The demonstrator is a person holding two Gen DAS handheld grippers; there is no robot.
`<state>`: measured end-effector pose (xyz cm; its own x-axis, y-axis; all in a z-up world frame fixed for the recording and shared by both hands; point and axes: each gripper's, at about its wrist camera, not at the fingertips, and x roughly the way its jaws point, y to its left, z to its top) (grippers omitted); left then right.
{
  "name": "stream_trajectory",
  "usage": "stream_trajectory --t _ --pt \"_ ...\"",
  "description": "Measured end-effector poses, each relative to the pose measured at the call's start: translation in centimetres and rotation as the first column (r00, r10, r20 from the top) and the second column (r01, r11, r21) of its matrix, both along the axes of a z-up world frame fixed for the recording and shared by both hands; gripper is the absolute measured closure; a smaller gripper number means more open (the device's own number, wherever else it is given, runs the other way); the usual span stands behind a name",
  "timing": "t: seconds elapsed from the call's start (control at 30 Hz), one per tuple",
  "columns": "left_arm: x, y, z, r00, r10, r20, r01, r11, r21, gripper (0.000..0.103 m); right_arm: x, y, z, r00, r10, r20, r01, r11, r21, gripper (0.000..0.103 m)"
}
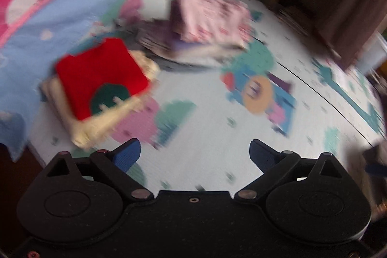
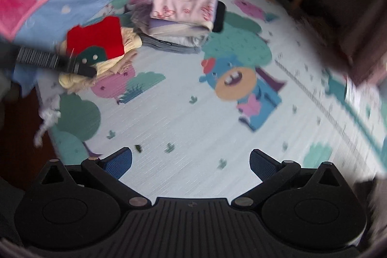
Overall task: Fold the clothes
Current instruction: 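Move the left tool toward the red sweater on the clothes pile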
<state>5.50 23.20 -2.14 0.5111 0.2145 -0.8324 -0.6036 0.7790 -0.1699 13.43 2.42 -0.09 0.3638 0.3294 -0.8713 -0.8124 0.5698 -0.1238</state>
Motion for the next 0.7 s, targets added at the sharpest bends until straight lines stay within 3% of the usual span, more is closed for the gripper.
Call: stream_trajectory --t 0.07,0.17,0.27,0.33,0.4,0.43,0.57,0.7 --pt "0.6 2.2 -0.2 0.999 0.036 -0.010 -0.036 0.999 0.040 0.010 -0.1 1.4 -0.1 0.999 0.028 0.028 -0.028 1.000 0.001 0.001" --pt "1.2 5.7 -0.9 0.996 0.088 -0.018 -0.086 0.993 0.079 0.015 -0.5 3.3 0.0 0.997 0.075 0.007 -0.075 0.997 0.019 0.020" --pt "1.6 9.3 -2.2 0.994 0.099 -0.044 -0.095 0.992 0.088 0.025 -0.9 4.8 0.0 0.995 0.105 -0.005 -0.104 0.994 0.044 0.020" --pt "1.3 11.5 -3.2 0.990 0.129 -0.058 -0.124 0.988 0.088 0.025 -0.7 5.5 -0.1 0.994 0.106 -0.014 -0.105 0.992 0.063 0.018" --pt "0.9 13.6 -4.3 0.984 0.167 -0.058 -0.163 0.984 0.078 0.025 0.1 5.9 -0.7 0.995 0.097 -0.038 -0.094 0.992 0.083 0.000" --pt "0.6 14.7 -4.8 0.981 0.187 -0.058 -0.182 0.980 0.074 0.026 0.7 5.9 -1.2 0.994 0.090 -0.060 -0.084 0.992 0.094 0.000" --pt "-0.3 18.4 -6.8 0.964 0.262 -0.050 -0.259 0.964 0.063 0.034 3.9 4.8 -3.0 0.981 -0.026 -0.192 0.063 0.981 0.186 0.000" --pt "-1.4 21.6 -8.6 0.941 0.337 -0.025 -0.337 0.942 0.008 0.039 6.9 3.5 -4.5 0.930 -0.130 -0.343 0.231 0.934 0.274 0.000"
